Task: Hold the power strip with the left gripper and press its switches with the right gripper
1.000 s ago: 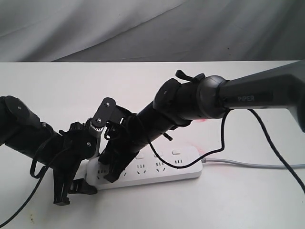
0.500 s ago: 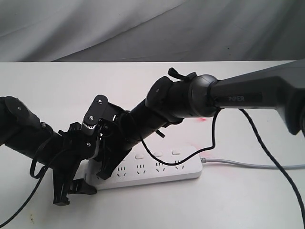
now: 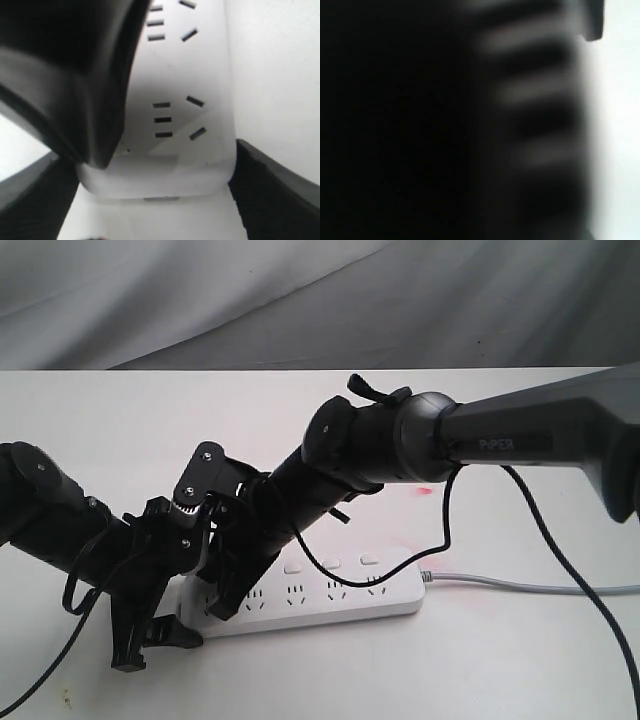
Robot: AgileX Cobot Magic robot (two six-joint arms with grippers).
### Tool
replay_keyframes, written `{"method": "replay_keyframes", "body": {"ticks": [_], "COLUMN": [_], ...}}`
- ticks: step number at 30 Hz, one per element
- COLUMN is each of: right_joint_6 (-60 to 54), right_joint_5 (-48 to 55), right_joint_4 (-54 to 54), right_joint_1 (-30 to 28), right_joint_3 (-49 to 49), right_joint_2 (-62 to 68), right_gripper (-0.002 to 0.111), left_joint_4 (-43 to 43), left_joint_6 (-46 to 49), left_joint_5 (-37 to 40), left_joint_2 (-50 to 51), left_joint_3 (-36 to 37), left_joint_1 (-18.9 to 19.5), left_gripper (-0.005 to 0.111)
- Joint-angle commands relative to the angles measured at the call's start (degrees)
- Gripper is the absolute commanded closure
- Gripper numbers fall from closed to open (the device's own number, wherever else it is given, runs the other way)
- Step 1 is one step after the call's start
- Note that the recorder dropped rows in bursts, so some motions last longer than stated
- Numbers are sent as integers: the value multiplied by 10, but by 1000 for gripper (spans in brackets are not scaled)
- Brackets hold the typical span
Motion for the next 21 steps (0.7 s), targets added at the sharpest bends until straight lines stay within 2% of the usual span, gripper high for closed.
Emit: {"method": "replay_keyframes", "body": {"ticks": [1, 6, 12, 17, 21], "right_joint_6": [-7, -21, -132, -230, -273], "right_joint_5": [42, 27, 20, 124, 202], "right_joint_4": [-62, -17, 124, 286, 338], "right_joint_1": [17, 17, 5, -51, -99], "right_joint_3": [15, 15, 15, 15, 15], "right_joint_2": [31, 30, 13, 9, 9], "right_gripper": [108, 108, 108, 108, 108], "left_joint_4": [5, 5, 5, 5, 5], "left_joint_6": [20, 20, 20, 20, 20], "left_joint_5": [-17, -17, -17, -18, -18], "left_joint_2": [-1, -1, -1, -1, -1], "left_joint_3": [-3, -3, -3, -3, -3], "left_joint_1": [-6, -6, -6, -5, -5], "left_gripper": [52, 52, 52, 52, 52]}}
